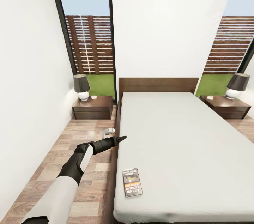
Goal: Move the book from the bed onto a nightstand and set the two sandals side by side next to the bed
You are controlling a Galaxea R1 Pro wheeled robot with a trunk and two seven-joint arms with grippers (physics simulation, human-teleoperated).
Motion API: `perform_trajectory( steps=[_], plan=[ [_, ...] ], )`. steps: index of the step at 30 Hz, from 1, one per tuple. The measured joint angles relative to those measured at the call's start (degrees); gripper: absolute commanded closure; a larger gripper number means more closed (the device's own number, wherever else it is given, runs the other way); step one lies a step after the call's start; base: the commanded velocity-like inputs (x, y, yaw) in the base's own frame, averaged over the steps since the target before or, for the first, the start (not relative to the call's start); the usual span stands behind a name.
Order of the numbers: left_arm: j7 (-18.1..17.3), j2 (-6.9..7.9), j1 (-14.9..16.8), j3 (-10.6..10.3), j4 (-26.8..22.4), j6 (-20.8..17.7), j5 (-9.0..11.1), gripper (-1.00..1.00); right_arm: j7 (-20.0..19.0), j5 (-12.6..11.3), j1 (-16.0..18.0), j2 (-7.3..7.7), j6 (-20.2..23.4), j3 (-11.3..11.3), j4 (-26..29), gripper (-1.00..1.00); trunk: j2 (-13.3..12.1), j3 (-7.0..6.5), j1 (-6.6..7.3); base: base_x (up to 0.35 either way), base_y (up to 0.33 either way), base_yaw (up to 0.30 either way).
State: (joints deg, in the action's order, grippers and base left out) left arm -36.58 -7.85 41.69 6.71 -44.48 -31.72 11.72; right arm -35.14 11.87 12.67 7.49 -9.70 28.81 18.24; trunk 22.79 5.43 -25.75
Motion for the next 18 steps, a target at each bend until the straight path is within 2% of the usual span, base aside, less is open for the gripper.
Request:
perform_trajectory(
  steps=[18],
  plan=[
    [-0.09, 0.09, 0.00, 0.05, -0.01, -0.03, 0.02, -1.00, 0.00, 0.00, 0.01, 0.00, 0.00, 0.00, 0.00, -1.00, 0.00, 1.64, 0.00, 0.000, 0.000, 0.000]
  ],
)
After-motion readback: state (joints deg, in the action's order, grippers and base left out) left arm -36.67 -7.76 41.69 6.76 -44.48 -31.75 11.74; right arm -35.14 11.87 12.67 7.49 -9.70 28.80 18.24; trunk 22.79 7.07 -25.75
